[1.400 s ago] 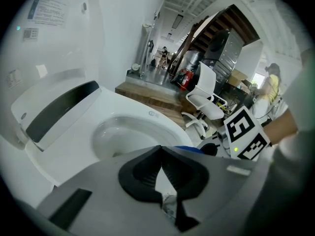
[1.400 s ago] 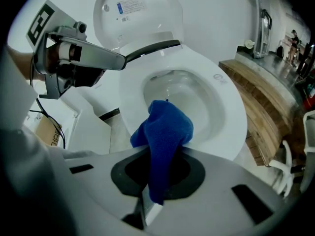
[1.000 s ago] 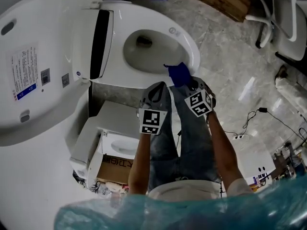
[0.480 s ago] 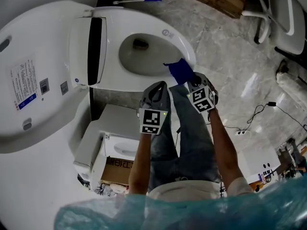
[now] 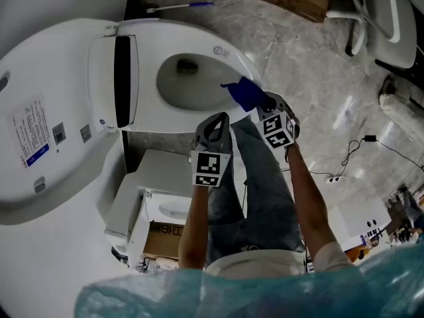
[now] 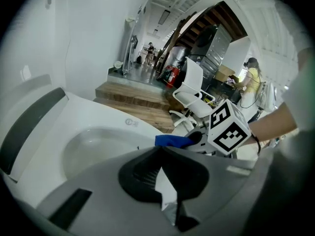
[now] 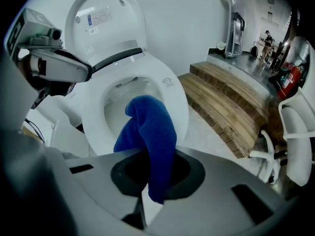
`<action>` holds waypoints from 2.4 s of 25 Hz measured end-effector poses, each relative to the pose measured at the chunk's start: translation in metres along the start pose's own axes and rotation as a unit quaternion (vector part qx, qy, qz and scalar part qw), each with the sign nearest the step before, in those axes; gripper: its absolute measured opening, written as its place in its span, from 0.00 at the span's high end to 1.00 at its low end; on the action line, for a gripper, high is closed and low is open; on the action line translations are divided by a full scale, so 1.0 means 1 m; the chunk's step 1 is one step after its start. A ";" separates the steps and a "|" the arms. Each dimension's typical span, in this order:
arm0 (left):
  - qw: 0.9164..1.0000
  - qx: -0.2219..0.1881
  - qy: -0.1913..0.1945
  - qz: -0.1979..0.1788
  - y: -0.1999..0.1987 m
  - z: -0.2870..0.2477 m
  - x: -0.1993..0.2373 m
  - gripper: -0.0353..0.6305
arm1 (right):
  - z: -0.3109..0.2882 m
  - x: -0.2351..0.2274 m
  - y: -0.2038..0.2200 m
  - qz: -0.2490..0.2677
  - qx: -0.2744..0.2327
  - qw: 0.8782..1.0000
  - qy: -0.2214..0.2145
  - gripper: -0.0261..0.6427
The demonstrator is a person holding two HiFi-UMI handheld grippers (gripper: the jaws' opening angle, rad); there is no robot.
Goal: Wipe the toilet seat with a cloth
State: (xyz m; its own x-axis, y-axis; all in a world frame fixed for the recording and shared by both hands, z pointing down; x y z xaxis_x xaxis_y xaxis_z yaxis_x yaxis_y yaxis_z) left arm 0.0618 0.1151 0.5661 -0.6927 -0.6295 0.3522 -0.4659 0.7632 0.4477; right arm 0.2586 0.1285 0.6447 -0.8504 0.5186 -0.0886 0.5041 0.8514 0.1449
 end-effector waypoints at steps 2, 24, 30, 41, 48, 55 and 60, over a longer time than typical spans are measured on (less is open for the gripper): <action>1.000 0.000 0.002 -0.001 -0.004 -0.003 0.000 0.93 | 0.000 -0.006 -0.004 -0.003 -0.001 1.000 0.005 0.93; 1.000 -0.016 0.005 0.011 -0.042 -0.010 0.035 0.93 | -0.008 -0.047 -0.071 -0.001 -0.009 0.999 0.040 0.93; 1.000 -0.024 0.001 0.020 -0.046 -0.005 0.049 0.93 | -0.009 -0.050 -0.090 0.004 -0.008 0.999 0.050 0.93; 0.999 -0.034 -0.011 0.036 -0.043 0.006 0.071 0.93 | -0.013 -0.049 -0.125 0.015 -0.013 0.998 0.066 0.93; 0.998 -0.041 -0.015 0.047 -0.038 0.014 0.080 0.93 | -0.015 -0.045 -0.144 0.025 -0.018 0.997 0.074 0.93; 0.997 -0.048 -0.021 0.058 -0.032 0.023 0.091 0.93 | -0.017 -0.037 -0.170 0.043 -0.027 0.995 0.081 0.93; 0.996 -0.053 -0.031 0.068 -0.026 0.031 0.102 0.93 | -0.021 -0.028 -0.191 0.059 -0.032 0.994 0.082 0.93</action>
State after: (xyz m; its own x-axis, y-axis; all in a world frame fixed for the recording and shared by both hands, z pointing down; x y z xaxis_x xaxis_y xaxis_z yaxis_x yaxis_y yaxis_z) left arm -0.0137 0.0351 0.5651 -0.7794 -0.5083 0.3663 -0.3069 0.8194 0.4841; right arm 0.1833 -0.0500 0.6401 -0.8015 0.5906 0.0934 0.5959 0.7758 0.2075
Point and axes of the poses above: the fingertips, and each gripper's own axes: z backward along the fingers, x to its left, y out of its underside, the point moved 10 cm from there along z, backward along the fingers, and after that the axes turned 14 degrees about x, right-handed, at the moved point
